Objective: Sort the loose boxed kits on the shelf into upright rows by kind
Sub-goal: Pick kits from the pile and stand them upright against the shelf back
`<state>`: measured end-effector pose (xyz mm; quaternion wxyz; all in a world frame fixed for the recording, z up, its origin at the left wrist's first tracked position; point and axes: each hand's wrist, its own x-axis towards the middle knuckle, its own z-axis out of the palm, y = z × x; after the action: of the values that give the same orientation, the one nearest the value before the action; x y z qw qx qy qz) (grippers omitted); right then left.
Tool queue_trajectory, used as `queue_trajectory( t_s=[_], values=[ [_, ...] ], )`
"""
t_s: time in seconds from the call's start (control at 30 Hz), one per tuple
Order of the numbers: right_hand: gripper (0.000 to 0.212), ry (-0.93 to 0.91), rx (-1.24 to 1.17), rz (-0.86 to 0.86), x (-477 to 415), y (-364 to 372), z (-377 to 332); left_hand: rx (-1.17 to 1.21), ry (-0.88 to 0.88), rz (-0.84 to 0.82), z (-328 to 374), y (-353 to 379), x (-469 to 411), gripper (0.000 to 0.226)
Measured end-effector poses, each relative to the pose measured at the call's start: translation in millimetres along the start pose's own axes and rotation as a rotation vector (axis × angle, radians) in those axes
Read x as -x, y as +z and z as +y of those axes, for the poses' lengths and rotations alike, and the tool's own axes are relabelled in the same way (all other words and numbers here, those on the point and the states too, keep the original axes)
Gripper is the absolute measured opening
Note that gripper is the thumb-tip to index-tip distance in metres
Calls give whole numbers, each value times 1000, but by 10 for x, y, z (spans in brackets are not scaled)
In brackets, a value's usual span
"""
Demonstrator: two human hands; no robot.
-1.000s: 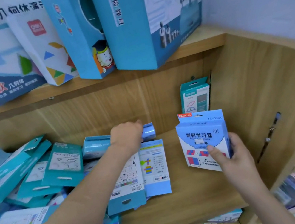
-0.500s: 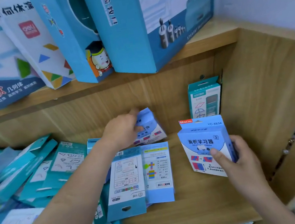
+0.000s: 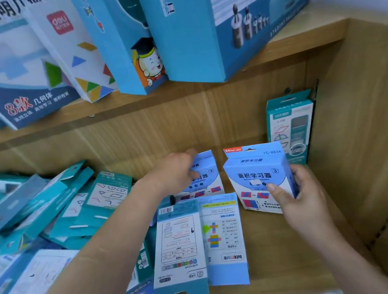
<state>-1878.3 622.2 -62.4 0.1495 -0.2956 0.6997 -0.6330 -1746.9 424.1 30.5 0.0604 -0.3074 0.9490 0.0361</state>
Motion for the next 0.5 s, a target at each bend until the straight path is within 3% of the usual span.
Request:
queue_trajectory(
  t_s=[0.13, 0.23, 0.4, 0.5],
  values=[
    [33, -30, -24, 27, -116, 47, -93, -118, -40, 64, -80, -1, 98, 45],
    [32, -125, -36, 6, -351, 153, -299, -145, -27, 121, -106, 46, 214, 48],
    [34, -81, -110, -187, -772, 637, -417, -64, 3, 216, -134, 194, 314, 48],
    [35, -31, 129, -231, -864, 846, -239, 2, -17, 249, -213, 246, 350, 50]
  ],
)
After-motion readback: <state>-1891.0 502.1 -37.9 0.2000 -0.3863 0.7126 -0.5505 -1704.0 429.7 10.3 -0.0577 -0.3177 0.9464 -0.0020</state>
